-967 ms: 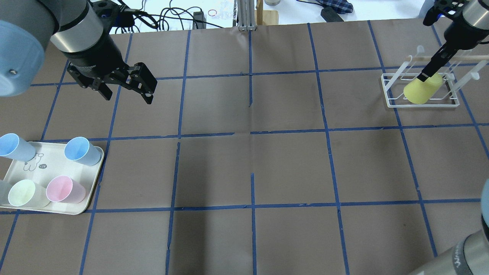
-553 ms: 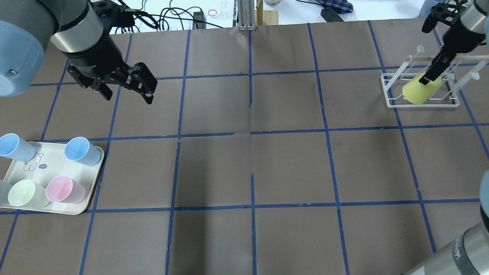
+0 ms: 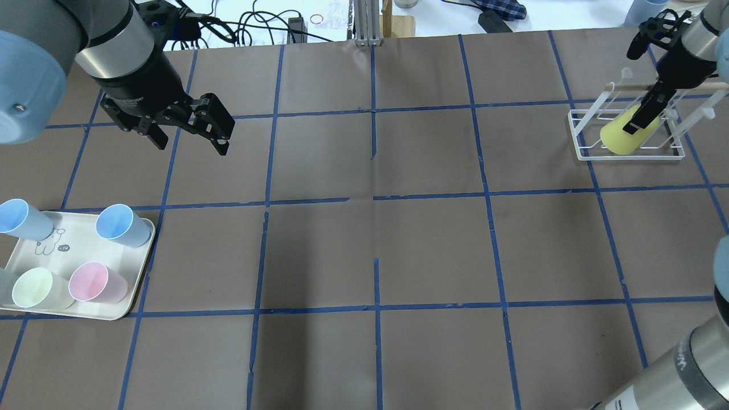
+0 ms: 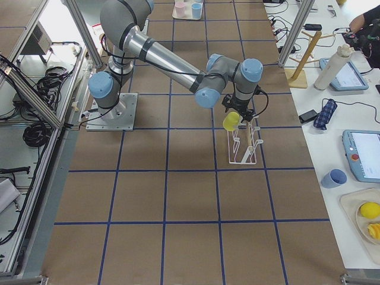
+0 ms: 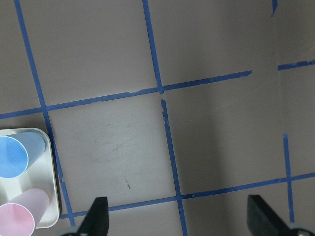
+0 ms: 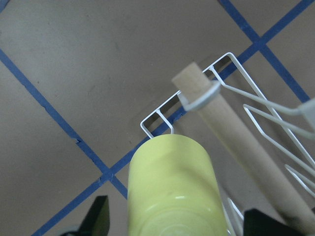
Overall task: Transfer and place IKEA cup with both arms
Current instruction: 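Lower the right gripper around the yellow cup and close on it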
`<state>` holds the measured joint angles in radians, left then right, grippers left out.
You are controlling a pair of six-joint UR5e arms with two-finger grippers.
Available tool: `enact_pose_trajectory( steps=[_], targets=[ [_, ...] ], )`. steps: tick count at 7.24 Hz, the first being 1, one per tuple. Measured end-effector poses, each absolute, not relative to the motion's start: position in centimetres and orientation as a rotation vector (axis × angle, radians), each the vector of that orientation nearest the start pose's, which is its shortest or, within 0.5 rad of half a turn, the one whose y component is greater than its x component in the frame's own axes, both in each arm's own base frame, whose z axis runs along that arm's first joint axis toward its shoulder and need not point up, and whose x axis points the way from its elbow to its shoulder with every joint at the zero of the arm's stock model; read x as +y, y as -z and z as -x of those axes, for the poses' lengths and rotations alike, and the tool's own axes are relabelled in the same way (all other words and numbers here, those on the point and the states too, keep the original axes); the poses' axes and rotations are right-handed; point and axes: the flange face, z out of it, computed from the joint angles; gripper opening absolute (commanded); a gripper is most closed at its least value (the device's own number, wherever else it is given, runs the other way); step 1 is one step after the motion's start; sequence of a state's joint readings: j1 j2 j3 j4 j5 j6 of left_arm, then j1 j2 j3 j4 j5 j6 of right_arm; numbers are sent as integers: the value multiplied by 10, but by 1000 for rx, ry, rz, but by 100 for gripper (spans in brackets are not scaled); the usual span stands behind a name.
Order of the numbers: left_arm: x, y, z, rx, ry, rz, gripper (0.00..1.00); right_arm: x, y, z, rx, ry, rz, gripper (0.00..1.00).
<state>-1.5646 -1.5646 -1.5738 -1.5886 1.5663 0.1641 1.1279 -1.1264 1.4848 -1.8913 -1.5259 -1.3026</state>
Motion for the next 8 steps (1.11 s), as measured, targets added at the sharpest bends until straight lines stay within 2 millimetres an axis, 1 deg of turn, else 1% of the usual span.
enact_pose_trajectory(
  steps=[1,3,5,7,8],
  targets=[
    [-489,-488,131,3138,-23,-248,100,-643,-301,153,2800,9,1281,89],
    [-488,-488,131,3138,-22,-248,100,-643,-300,152,2801,2,1276,91],
    [-488,-488,131,3138,-21,-248,100,-640,-308,151,2807,-1,1269,92],
    [-488,-488,131,3138,-22,-248,100,-635,-323,149,2816,-3,1258,91],
    [-488,-488,131,3138,-23,-248,100,-634,-325,148,2820,-10,1258,91]
  ],
)
